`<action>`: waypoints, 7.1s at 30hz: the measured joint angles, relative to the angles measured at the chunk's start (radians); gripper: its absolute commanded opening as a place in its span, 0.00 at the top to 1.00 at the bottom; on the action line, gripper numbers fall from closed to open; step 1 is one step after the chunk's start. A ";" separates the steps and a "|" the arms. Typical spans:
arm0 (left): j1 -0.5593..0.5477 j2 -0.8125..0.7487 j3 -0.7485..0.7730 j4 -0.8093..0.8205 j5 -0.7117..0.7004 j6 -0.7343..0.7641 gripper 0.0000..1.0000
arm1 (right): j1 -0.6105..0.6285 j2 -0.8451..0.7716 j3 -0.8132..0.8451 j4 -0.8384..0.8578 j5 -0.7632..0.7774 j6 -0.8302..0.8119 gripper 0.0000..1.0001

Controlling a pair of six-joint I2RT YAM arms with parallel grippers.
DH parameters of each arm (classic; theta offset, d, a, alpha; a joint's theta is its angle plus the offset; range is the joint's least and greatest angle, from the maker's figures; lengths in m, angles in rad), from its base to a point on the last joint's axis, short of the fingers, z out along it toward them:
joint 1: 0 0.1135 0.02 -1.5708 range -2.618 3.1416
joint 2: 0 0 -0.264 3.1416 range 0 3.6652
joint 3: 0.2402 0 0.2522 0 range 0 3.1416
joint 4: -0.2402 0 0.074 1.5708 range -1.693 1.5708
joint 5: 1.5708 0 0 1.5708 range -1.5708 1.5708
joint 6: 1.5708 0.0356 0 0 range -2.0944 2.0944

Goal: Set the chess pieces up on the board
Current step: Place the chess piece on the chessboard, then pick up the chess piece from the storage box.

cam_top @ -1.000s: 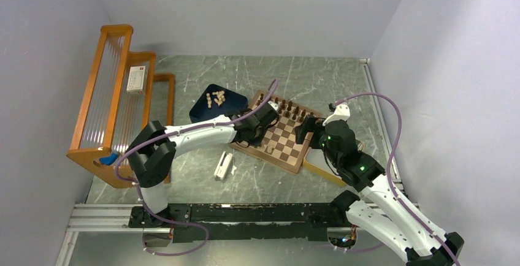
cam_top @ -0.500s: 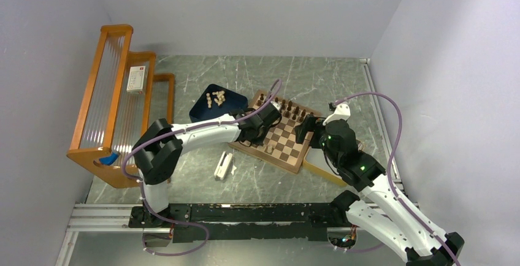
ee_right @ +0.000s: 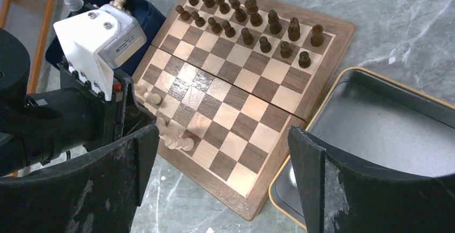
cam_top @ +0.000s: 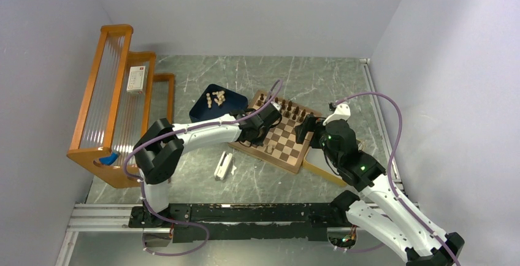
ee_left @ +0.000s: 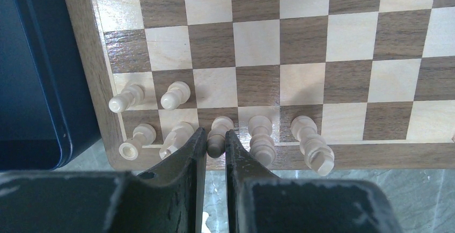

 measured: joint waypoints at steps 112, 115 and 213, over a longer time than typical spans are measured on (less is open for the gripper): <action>0.625 0.076 0.160 0.109 0.106 0.113 0.74 | 0.000 0.052 -0.018 0.084 -0.088 0.012 0.05; 0.634 0.111 0.164 0.114 0.108 0.126 0.74 | 0.000 0.052 -0.018 0.084 -0.088 0.012 0.05; 0.633 0.050 0.242 0.026 0.245 0.171 0.85 | 0.000 0.056 -0.018 0.083 -0.094 0.017 0.05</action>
